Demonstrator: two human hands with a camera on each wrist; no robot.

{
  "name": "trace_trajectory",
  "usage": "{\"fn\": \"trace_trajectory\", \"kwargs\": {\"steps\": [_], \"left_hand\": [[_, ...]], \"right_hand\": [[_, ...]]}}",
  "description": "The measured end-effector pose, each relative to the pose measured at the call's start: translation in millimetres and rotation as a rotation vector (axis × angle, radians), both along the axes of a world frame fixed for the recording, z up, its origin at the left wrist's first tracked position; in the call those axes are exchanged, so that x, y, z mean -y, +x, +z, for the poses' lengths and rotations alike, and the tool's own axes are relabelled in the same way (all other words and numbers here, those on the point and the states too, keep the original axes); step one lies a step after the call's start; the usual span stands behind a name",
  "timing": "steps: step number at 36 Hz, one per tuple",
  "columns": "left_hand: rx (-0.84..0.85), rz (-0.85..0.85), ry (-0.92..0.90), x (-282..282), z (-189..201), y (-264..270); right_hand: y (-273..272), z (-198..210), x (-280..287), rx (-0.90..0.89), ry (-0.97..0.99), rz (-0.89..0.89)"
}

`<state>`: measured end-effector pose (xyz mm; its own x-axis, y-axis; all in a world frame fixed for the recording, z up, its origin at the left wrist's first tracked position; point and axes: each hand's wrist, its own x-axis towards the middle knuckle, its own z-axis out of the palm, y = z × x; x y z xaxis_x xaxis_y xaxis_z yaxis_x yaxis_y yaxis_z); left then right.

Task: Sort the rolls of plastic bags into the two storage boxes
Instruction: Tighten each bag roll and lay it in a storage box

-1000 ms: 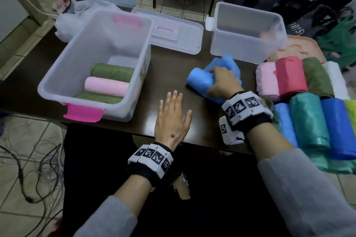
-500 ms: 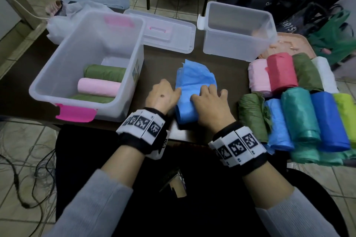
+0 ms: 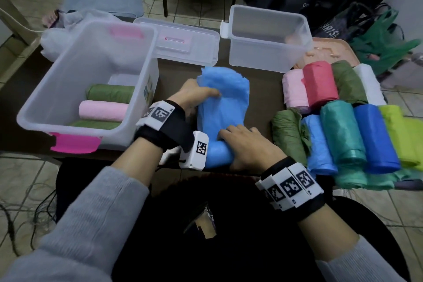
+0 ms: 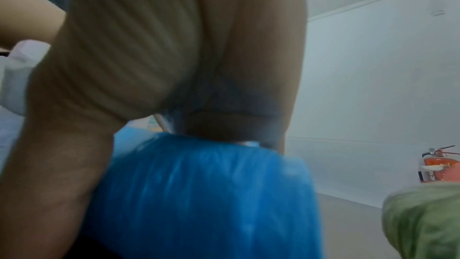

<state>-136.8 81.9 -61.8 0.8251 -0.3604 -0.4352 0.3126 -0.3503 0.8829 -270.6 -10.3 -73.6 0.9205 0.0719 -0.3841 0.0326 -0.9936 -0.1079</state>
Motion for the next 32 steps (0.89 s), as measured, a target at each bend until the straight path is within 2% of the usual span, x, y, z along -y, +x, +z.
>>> {"fn": "trace_trajectory", "kwargs": {"steps": [2, 6, 8, 9, 11, 12, 13, 15, 16, 18, 20, 28, 32], "left_hand": [[0.066, 0.03, -0.084, 1, 9, 1], [0.314, 0.026, -0.011, 7, 19, 13], [0.508, 0.088, 0.095, 9, 21, 18], [0.659, 0.101, 0.185, 10, 24, 18], [0.964, 0.008, 0.398, 13, 26, 13], [1.037, -0.107, 0.464, 15, 25, 10], [1.032, -0.26, 0.494, 17, 21, 8], [0.857, -0.589, 0.537, 21, 7, 2], [0.74, -0.71, 0.584, 22, -2, 1], [0.584, -0.849, 0.707, 22, -19, 0], [0.55, -0.898, 0.769, 20, -31, 0], [0.568, -0.959, 0.753, 11, -35, 4], [0.57, -1.008, 0.769, 11, -38, 9]], "right_hand": [[0, 1, 1, -0.027, 0.027, 0.005], [0, 2, 1, -0.052, 0.06, 0.003], [2, 2, 1, -0.056, 0.076, -0.007], [2, 2, 1, -0.057, 0.084, -0.011], [4, 2, 1, -0.056, 0.096, -0.018], [5, 2, 2, -0.054, 0.098, -0.02], [5, 2, 2, -0.052, 0.1, -0.02], [7, 2, 2, -0.045, 0.105, -0.019], [7, 2, 2, -0.044, 0.106, -0.017], [7, 2, 2, -0.043, 0.103, -0.007], [7, 1, 1, -0.033, 0.107, 0.002], [10, 9, -3, -0.058, 0.204, -0.003], [13, 16, -5, 0.015, 0.184, 0.023]]}}
